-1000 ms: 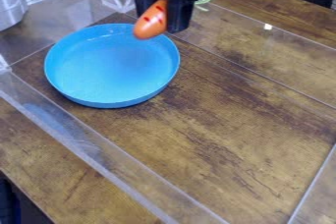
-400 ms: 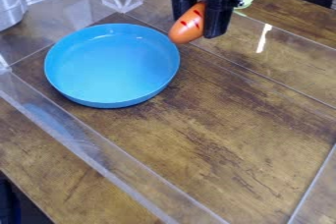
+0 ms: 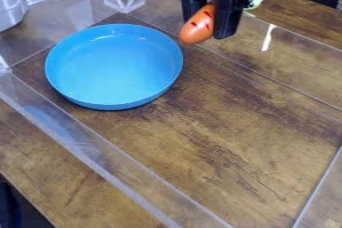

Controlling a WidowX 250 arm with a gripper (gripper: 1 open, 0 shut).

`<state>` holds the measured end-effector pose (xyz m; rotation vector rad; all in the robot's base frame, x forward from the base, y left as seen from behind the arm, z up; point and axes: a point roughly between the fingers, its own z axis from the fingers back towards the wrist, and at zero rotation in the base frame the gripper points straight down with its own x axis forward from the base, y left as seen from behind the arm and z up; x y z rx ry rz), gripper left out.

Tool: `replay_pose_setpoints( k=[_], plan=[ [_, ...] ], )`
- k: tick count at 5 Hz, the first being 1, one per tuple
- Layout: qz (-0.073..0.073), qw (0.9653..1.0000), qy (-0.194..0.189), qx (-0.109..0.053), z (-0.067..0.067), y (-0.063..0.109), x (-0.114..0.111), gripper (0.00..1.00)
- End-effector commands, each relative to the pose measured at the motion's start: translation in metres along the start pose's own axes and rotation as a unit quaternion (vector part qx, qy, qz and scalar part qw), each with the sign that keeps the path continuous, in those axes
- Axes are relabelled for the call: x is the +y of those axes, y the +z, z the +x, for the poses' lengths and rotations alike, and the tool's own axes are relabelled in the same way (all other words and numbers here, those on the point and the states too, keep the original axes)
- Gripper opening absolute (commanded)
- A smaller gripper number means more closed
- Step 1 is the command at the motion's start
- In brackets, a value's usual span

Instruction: Remove the carrot from inside the blue tray and put it on the table

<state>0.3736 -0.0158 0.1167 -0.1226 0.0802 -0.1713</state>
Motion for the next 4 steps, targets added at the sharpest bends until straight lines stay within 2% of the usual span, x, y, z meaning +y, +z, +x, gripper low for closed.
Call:
replay_pose_setpoints(
  k=[1,4],
  plan=[
    [0.007,0.9991,-0.01,-0.042,0.008,0.023,-0.005,0.0],
    [0.007,0.9985,-0.004,-0.054,0.019,0.018,-0.003,0.0]
  ],
)
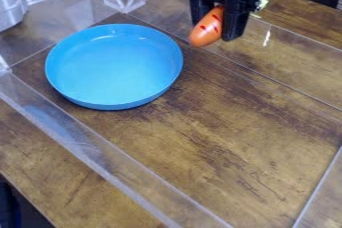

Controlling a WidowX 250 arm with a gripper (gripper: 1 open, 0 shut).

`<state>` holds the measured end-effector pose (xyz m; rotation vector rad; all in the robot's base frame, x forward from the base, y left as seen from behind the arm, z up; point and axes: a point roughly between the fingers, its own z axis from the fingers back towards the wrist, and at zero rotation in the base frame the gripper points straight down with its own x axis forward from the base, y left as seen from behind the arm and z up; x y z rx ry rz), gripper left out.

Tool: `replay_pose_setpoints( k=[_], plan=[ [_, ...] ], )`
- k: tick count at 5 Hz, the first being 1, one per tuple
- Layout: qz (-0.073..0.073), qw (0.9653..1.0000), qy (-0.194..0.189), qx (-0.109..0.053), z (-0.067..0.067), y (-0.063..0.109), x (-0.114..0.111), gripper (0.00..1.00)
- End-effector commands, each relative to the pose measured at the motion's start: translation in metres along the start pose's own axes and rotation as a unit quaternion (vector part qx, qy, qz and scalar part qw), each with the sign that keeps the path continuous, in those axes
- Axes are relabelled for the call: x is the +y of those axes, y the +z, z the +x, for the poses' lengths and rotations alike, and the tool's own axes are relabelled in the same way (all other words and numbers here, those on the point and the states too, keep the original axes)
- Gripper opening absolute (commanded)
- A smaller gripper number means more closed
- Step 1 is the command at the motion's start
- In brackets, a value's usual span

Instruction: Remove the carrot from inside the blue tray and put it on the table

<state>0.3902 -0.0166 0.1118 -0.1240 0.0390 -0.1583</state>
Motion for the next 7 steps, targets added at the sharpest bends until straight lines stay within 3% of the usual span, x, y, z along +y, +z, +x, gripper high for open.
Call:
replay_pose_setpoints(
  k=[1,2,5,6,7],
  plan=[
    [0.004,0.9992,-0.009,-0.038,0.009,0.018,-0.005,0.0],
    [0.004,0.9991,-0.006,-0.042,0.013,0.016,-0.004,0.0],
    [-0.007,0.9994,-0.033,-0.01,-0.063,0.004,-0.054,0.0],
    [-0.008,0.9988,-0.049,0.0,-0.084,-0.001,-0.07,0.0],
    [-0.008,0.9985,-0.053,0.012,-0.096,-0.011,-0.078,0.0]
  ],
)
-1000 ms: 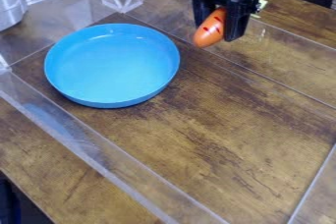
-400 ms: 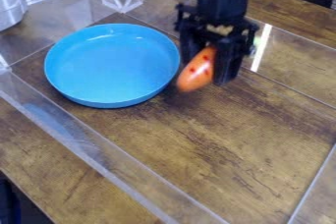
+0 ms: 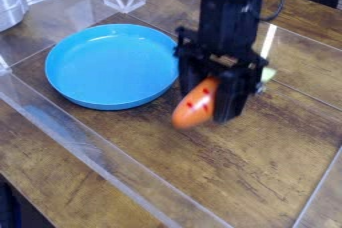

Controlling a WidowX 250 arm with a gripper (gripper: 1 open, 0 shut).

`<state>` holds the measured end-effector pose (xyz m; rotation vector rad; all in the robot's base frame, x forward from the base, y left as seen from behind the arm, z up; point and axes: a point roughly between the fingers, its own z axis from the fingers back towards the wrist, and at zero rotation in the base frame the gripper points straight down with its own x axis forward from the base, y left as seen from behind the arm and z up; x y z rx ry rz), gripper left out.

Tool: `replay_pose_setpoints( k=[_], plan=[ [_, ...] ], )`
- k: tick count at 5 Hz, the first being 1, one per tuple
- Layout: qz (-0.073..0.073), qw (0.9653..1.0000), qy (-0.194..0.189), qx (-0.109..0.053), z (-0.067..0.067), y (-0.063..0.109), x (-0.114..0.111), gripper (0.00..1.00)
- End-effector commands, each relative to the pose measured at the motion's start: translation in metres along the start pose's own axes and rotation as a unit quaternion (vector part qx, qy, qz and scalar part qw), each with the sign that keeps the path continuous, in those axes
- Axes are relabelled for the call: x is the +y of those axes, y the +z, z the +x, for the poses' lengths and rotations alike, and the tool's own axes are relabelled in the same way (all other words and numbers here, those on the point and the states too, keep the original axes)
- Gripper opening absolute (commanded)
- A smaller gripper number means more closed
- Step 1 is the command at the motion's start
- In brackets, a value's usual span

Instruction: Remove the carrot from inside the blue tray and put it on the table

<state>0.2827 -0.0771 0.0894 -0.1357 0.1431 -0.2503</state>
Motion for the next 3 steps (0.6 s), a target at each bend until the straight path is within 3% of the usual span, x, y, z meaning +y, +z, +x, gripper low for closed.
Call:
replay_pose_setpoints(
  k=[1,3],
  plan=[
    [0.006,0.9994,-0.015,-0.031,-0.006,0.005,-0.013,0.0],
    [0.0,0.9999,-0.008,-0.007,-0.002,-0.019,-0.016,0.0]
  ],
)
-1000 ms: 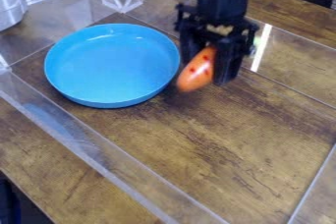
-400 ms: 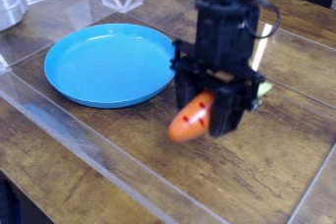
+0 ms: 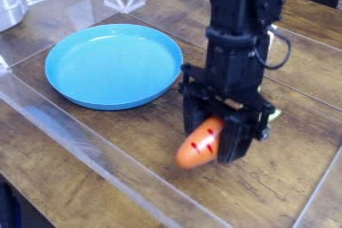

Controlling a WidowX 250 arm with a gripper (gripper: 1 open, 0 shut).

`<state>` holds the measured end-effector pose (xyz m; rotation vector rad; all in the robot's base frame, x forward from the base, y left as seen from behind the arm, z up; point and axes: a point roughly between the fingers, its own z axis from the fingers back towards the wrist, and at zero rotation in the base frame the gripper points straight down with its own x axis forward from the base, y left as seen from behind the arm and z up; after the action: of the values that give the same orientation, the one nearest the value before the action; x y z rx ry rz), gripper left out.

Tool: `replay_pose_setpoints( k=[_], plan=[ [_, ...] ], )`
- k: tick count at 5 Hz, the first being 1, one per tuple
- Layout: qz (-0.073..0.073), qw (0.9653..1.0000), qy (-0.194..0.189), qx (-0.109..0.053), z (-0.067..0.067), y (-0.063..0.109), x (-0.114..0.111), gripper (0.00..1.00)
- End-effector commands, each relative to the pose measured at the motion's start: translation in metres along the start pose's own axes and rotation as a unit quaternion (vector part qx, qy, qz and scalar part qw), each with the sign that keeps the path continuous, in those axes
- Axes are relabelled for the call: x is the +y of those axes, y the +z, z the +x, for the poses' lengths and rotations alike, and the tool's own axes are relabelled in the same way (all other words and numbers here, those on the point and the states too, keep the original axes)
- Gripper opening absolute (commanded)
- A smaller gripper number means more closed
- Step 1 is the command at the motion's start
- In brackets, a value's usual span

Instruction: Remove the carrot from inside the blue tray and put it on the table

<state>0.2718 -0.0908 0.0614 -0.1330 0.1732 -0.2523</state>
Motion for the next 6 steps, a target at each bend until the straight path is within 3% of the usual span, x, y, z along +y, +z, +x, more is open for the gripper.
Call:
replay_pose_setpoints(
  k=[1,2,3,6],
  plan=[
    [-0.011,0.9999,-0.004,-0.003,0.007,-0.002,-0.003,0.0],
    [-0.015,0.9999,-0.003,0.001,0.022,-0.013,0.007,0.0],
    [-0.014,0.9998,0.002,0.015,0.028,-0.015,0.011,0.0],
    [-0.022,0.9985,0.013,0.048,0.032,-0.024,0.018,0.0]
  ],
)
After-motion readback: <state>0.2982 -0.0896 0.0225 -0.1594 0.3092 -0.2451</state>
